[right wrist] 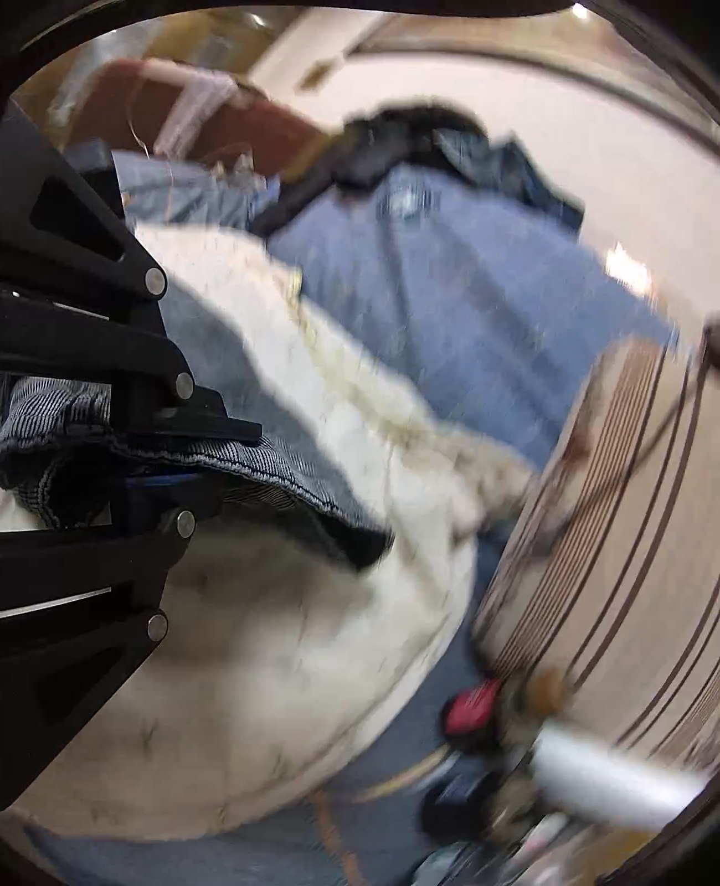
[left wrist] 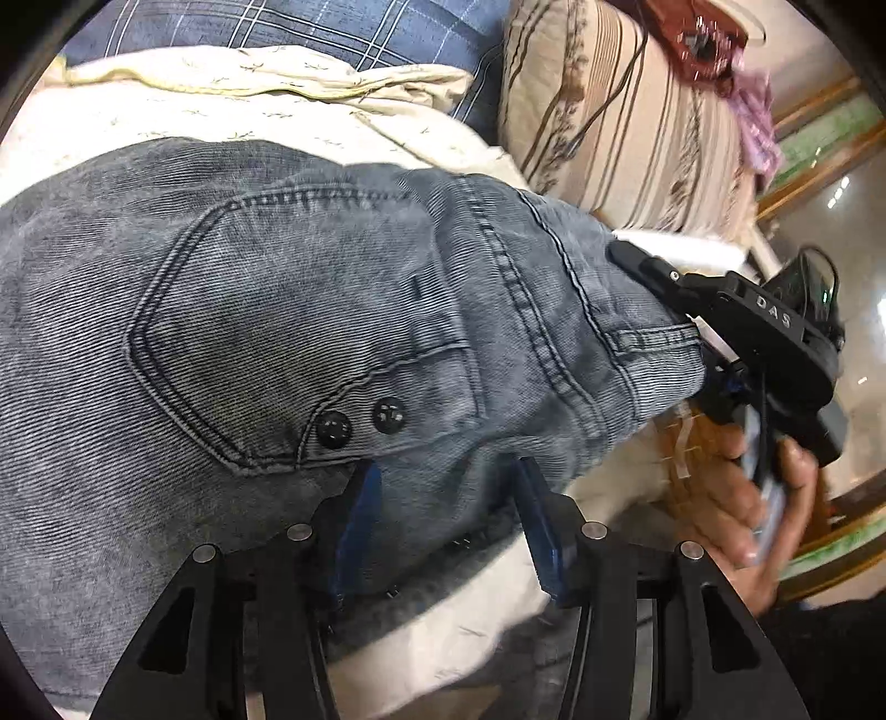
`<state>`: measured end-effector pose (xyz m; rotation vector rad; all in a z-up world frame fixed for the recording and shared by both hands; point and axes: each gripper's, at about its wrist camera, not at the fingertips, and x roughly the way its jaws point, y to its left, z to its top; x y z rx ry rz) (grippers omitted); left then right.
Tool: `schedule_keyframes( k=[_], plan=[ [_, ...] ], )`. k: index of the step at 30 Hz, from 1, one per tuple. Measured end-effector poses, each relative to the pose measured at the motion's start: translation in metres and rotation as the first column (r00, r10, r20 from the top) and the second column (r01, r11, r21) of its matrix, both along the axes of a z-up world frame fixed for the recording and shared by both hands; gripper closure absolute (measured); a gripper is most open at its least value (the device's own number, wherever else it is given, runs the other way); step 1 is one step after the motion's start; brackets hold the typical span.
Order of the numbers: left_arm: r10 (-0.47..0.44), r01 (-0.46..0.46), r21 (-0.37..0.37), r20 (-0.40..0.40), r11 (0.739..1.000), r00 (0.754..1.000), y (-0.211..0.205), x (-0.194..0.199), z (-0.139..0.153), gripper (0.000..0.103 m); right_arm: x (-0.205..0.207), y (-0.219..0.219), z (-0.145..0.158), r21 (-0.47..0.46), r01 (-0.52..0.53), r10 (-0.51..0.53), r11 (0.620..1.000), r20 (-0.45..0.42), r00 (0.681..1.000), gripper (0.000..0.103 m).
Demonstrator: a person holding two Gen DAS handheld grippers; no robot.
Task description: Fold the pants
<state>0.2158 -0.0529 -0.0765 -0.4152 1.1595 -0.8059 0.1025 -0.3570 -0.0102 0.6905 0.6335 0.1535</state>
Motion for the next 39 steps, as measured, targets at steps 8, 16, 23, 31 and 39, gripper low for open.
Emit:
schedule_keyframes(
  k=[8,16,23,31,39],
  plan=[
    [0.179,-0.184,-0.274,-0.041,0.944,0.983,0.113,0.031,0.037,0.051,0.002,0.115,0.076,-0.102,-0.201,0.220,0.974,0.246,0.944,0.095],
    [0.367,-0.376,-0.334,-0.092,0.864,0.926,0.239,0.051,0.014,0.046,0.023,0.252,0.047,-0.182,-0.456,0.484,0.871,0.155,0.861,0.093],
    [0.413,-0.454,-0.326,-0.189,0.829,0.891,0.255,0.045,-0.032,0.042,0.051,0.309,-0.050,-0.096,-0.615,0.606,0.783,-0.107,0.788,0.074],
    [0.396,-0.406,-0.209,-0.090,0.890,0.914,0.217,0.050,-0.015,0.043,0.001,0.250,0.007,-0.252,-0.407,0.423,0.878,0.009,0.906,0.028],
    [0.369,-0.354,-0.130,0.124,0.926,0.921,0.186,0.040,0.040,0.096,-0.020,0.244,-0.054,-0.256,-0.511,0.472,0.820,-0.203,0.858,0.101]
  ],
)
